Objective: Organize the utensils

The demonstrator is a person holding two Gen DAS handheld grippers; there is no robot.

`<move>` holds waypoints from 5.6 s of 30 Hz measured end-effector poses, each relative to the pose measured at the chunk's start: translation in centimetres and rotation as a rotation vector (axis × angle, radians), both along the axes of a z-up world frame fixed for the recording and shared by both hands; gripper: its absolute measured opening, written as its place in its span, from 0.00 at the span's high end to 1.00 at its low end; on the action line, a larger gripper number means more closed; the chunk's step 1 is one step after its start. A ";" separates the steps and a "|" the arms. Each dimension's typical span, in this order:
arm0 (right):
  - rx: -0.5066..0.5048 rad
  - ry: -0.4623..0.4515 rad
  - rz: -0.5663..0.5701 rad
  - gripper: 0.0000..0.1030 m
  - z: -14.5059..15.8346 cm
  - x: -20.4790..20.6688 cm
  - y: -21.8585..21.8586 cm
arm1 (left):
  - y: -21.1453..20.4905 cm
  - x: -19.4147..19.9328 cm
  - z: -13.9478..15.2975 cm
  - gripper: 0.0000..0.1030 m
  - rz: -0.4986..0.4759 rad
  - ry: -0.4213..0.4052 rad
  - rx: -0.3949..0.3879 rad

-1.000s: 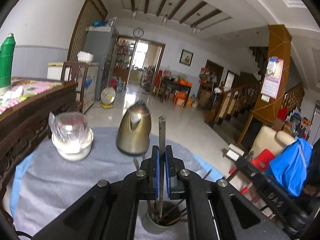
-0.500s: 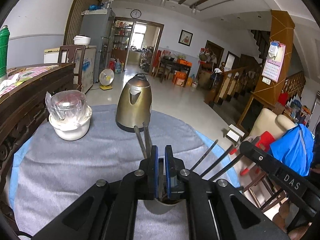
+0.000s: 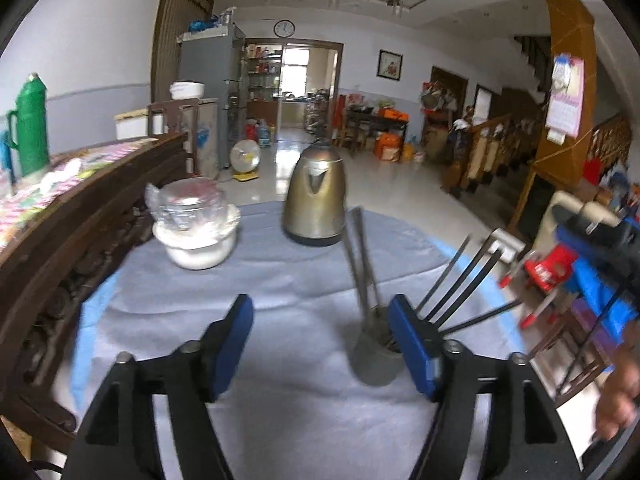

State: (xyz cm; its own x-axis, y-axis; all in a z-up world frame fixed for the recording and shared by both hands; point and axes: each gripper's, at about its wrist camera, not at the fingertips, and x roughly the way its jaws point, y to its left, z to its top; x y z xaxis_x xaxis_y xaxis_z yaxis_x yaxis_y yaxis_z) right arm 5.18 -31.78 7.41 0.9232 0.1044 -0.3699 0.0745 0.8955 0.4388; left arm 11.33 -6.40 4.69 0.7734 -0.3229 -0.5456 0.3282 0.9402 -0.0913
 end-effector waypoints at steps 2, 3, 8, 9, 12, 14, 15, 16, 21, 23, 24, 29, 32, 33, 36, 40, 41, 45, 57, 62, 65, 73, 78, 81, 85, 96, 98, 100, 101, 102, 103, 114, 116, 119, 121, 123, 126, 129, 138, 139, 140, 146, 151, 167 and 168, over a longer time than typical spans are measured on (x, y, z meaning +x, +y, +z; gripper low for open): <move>-0.019 -0.021 -0.004 0.63 0.3 -1.0 0.3 | 0.5 -0.5 -0.2 0.25 0.023 0.001 0.033; -0.030 -0.024 -0.004 0.63 0.4 -1.3 0.6 | 0.6 -0.6 -0.4 0.23 0.039 0.008 0.049; -0.061 -0.002 0.009 0.63 0.4 -2.7 1.6 | 1.7 -1.0 -0.9 0.20 0.104 0.029 0.114; -0.066 0.004 0.012 0.63 0.3 -3.0 1.8 | 1.7 -1.2 -1.0 0.18 0.116 0.028 0.126; -0.081 0.022 0.024 0.63 -0.2 -3.8 2.3 | 2.2 -1.4 -1.1 0.17 0.148 0.030 0.144; -0.089 0.035 0.035 0.53 -0.5 -4.3 2.6 | 2.4 -1.5 -1.2 0.16 0.166 0.036 0.154; -0.091 0.039 0.036 0.47 -0.7 -4.5 2.7 | 2.4 -1.5 -1.3 0.16 0.175 0.037 0.161; -0.093 0.037 0.041 0.43 -0.9 -4.8 2.9 | 2.5 -1.6 -1.3 0.16 0.181 0.036 0.168; -0.130 0.045 0.057 0.43 -1.7 -5.9 3.7 | 2.6 -1.8 -1.4 0.15 0.204 0.031 0.202; -0.129 0.055 0.061 0.43 -2.2 -6.2 3.7 | 2.5 -1.9 -1.6 0.15 0.224 0.028 0.226; -0.134 0.066 0.065 0.43 -2.6 -6.3 3.8 | 2.5 -1.9 -1.6 0.14 0.234 0.026 0.242; -0.133 0.103 0.069 0.43 -4.2 -6.5 4.1 | 2.7 -2.1 -1.9 0.13 0.237 0.030 0.255; -0.129 0.114 0.065 0.43 -4.7 -6.5 4.2 | 2.6 -2.3 -1.9 0.13 0.238 0.023 0.267; -0.131 0.118 0.063 0.43 -4.8 -6.5 4.3 | 2.6 -2.4 -1.9 0.13 0.239 0.019 0.272; -0.139 0.134 0.053 0.43 -5.2 -6.4 4.5 | 2.7 -2.4 -1.9 0.13 0.236 0.019 0.267; -0.149 0.152 0.048 0.43 -5.6 -6.2 4.9 | 3.0 -2.5 -2.0 0.13 0.238 0.028 0.254; -0.149 0.154 0.047 0.43 -5.7 -6.1 5.1 | 3.0 -2.6 -2.0 0.13 0.238 0.028 0.256; -0.158 0.167 0.039 0.43 -5.9 -5.9 5.6 | 3.3 -3.0 -2.1 0.13 0.238 0.032 0.254; -0.153 0.192 0.048 0.43 -6.1 -5.5 7.1 | 4.3 -3.3 -2.7 0.13 0.240 0.051 0.245; -0.160 0.196 0.050 0.43 -6.3 -5.4 7.7 | 4.7 -3.5 -2.7 0.13 0.249 0.058 0.240; -0.162 0.200 0.051 0.43 -6.3 -5.3 8.0 | 4.9 -3.5 -2.8 0.13 0.252 0.057 0.239; -0.161 0.203 0.050 0.43 -6.4 -5.3 8.2 | 5.4 -3.5 -2.9 0.13 0.266 0.063 0.234; -0.162 0.205 0.053 0.43 -6.5 -5.3 8.5 | 5.8 -3.5 -2.9 0.13 0.275 0.067 0.231; -0.166 0.202 0.055 0.43 -6.4 -5.4 8.7 | 5.9 -3.5 -2.9 0.13 0.276 0.068 0.230; -0.170 0.198 0.053 0.43 -6.3 -5.5 8.7 | 5.9 -3.6 -2.9 0.13 0.274 0.070 0.229; -0.171 0.201 0.061 0.43 -6.2 -5.6 8.9 | 5.9 -3.7 -3.0 0.13 0.276 0.073 0.229; -0.171 0.203 0.065 0.43 -6.3 -5.6 9.0 | 5.8 -3.8 -3.0 0.13 0.277 0.076 0.228; -0.169 0.206 0.068 0.43 -6.4 -5.6 9.0 | 5.8 -3.8 -2.9 0.13 0.278 0.075 0.230; -0.168 0.208 0.069 0.43 -6.4 -5.6 9.1 | 5.7 -3.8 -2.9 0.13 0.277 0.075 0.231; -0.167 0.209 0.071 0.43 -6.4 -5.6 9.1 | 5.7 -3.8 -2.9 0.13 0.276 0.076 0.230; -0.168 0.209 0.071 0.43 -6.4 -5.6 9.1 | 5.7 -3.9 -2.9 0.13 0.276 0.076 0.229; -0.166 0.210 0.073 0.43 -6.4 -5.6 9.1 | 5.5 -3.9 -2.9 0.13 0.276 0.079 0.232; -0.165 0.211 0.074 0.43 -6.4 -5.5 9.2 | 5.6 -3.9 -2.9 0.13 0.276 0.080 0.231; -0.167 0.212 0.075 0.43 -6.4 -5.5 9.3 | 5.5 -3.9 -2.9 0.13 0.276 0.081 0.231; -0.165 0.212 0.075 0.43 -6.4 -5.5 9.3 | 5.5 -3.9 -2.9 0.13 0.274 0.083 0.230; -0.165 0.212 0.075 0.43 -6.4 -5.5 9.3 | 5.6 -3.9 -3.0 0.13 0.276 0.082 0.230; -0.165 0.211 0.075 0.43 -6.4 -5.5 9.3 | 5.6 -3.9 -2.9 0.13 0.276 0.082 0.231; -0.167 0.212 0.075 0.43 -6.4 -5.5 9.3 | 5.6 -4.0 -2.9 0.13 0.277 0.081 0.228; -0.170 0.209 0.080 0.43 -6.3 -5.4 9.4 | 5.7 -4.0 -2.9 0.13 0.275 0.079 0.230; -0.171 0.209 0.081 0.43 -6.2 -5.4 9.4 | 5.7 -4.0 -2.9 0.13 0.276 0.078 0.230; -0.170 0.209 0.082 0.43 -6.2 -5.4 9.4 | 5.7 -4.0 -2.9 0.13 0.274 0.078 0.229; -0.173 0.207 0.084 0.43 -6.0 -5.3 9.4 | 5.7 -4.1 -2.7 0.13 0.274 0.076 0.229; -0.173 0.206 0.084 0.43 -6.0 -5.3 9.4 | 5.7 -4.2 -2.7 0.13 0.271 0.076 0.227; -0.168 0.203 0.079 0.43 -5.9 -5.6 9.4 | 5.5 -4.8 -2.6 0.13 0.266 0.073 0.227; -0.169 0.201 0.078 0.43 -5.9 -5.7 9.4 | 5.4 -4.8 -2.5 0.13 0.265 0.071 0.228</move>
